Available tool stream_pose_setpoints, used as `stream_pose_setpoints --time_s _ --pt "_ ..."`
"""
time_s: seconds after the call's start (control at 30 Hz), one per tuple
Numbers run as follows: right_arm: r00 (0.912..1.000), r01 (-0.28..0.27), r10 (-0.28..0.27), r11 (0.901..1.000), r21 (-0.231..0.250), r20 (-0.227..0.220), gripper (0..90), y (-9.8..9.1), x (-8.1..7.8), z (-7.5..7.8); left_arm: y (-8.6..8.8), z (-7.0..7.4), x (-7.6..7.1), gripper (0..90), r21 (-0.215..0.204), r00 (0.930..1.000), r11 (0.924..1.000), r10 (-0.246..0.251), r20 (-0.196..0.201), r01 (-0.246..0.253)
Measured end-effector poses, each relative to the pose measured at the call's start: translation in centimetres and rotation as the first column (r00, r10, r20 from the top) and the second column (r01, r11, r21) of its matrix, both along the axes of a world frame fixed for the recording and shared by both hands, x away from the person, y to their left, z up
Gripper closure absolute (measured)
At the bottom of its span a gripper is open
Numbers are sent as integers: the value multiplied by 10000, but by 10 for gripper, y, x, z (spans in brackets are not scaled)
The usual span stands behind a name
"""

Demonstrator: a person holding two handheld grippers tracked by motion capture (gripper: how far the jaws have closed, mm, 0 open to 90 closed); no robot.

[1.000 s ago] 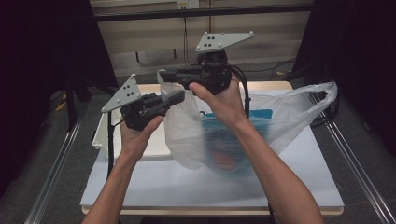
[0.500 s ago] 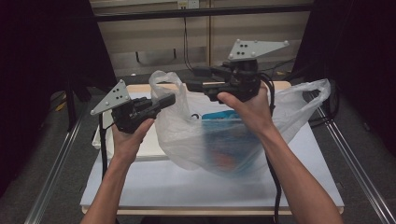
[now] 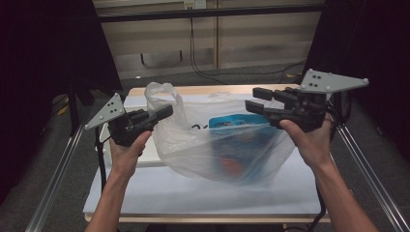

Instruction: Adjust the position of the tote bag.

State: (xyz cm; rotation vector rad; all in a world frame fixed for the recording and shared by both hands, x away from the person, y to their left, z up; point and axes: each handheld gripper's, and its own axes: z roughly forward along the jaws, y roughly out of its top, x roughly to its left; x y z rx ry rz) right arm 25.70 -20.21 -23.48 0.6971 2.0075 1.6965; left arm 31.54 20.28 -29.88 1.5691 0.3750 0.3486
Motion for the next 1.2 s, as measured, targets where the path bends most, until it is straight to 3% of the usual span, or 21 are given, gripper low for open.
stream_pose_setpoints --time_s 0.1,0.17,0.4,0.53,0.67,0.8,0.83,0.87,0.9,0.97,1.0,1.13,1.17,1.2 --pt "9998 171 -171 9998 101 63 578 -11 -7 -2 0 0 2 900 -168 9999 9998 49 -98 -51" --pt "9983 567 -568 9983 150 90 598 -29 -17 -6 -1 2 3 900 -164 9999 9999 48 -142 -50" --pt "9918 1274 -1275 9918 135 21 571 -56 -36 -18 2 0 8 900 -283 9994 9993 225 -264 -233" --pt "9858 1680 -1680 9857 105 14 563 -73 -51 -25 4 -2 5 900 -225 9994 9996 188 -282 -194" --pt "9717 2363 -2364 9714 248 15 510 -94 -61 -29 6 -2 5 900 -211 9995 9996 206 -235 -211" --pt "9629 2698 -2698 9627 211 -24 357 -98 -55 -28 5 -2 5 900 -276 9996 9995 138 -262 -146" --pt "9629 2698 -2698 9627 211 -24 357 -98 -55 -28 5 -2 6 900 -252 9998 9996 84 -204 -89" --pt "9621 2728 -2727 9619 183 -48 330 -97 -51 -27 4 -1 5 900 -312 9997 9994 110 -231 -117" --pt "9556 2944 -2940 9556 156 -198 301 -97 -41 -25 4 0 6 900 -229 9998 9997 90 -202 -95" --pt "9587 2841 -2835 9585 258 -244 297 -97 -35 -25 4 1 7 900 -182 9998 9998 82 -159 -85" --pt "9631 2683 -2671 9625 413 -316 293 -97 -25 -24 4 2 7 900 -223 9999 9997 44 -161 -47" --pt "9648 2623 -2613 9642 399 -285 382 -92 -16 -22 3 6 8 899 -175 9999 9998 50 -94 -52" --pt "9661 2575 -2561 9648 536 -313 556 -90 -13 -21 2 8 8 899 -340 9999 9994 9 -161 -15" --pt "9714 2375 -2373 9690 675 -119 724 -89 -10 -17 2 10 9 894 -184 10000 9998 -2 -66 1"
